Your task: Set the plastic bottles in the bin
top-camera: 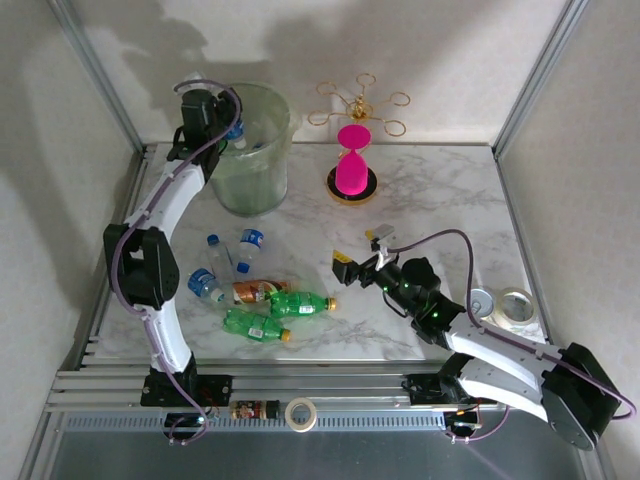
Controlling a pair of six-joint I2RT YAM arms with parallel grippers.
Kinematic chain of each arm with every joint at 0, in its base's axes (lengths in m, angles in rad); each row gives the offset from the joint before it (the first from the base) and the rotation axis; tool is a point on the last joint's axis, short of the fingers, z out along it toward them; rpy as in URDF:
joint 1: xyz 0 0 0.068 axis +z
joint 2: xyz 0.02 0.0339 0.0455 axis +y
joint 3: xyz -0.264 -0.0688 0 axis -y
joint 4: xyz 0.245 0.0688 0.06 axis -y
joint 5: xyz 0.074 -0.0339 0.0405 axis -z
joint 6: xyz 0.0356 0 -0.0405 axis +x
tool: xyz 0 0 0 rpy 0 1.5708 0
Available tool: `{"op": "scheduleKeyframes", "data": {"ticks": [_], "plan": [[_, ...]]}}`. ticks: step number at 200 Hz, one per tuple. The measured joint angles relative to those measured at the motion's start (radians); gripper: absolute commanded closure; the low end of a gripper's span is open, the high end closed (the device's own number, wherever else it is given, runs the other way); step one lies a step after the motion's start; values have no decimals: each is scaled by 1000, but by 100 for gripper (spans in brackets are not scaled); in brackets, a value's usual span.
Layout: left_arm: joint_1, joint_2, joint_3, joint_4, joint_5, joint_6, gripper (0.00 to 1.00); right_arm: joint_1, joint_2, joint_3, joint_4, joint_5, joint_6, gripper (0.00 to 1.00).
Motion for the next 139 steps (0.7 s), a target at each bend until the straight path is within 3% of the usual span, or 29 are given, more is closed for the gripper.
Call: {"op": "scheduleKeyframes", "data": {"ticks": [24, 68, 106, 139], "plan": [[-3, 10, 10, -4, 3, -6, 45, 0, -24, -5, -5, 7, 1, 1], [-3, 10, 21, -32, 13, -31, 13, 0, -38, -16, -17, 7, 3, 1], [-1, 10, 37, -53, 34, -37, 1, 0, -37, -16, -24, 7, 3, 1], [-1, -22, 35, -58, 61, -43, 0, 0, -28, -16, -23, 6, 3, 1]]}}
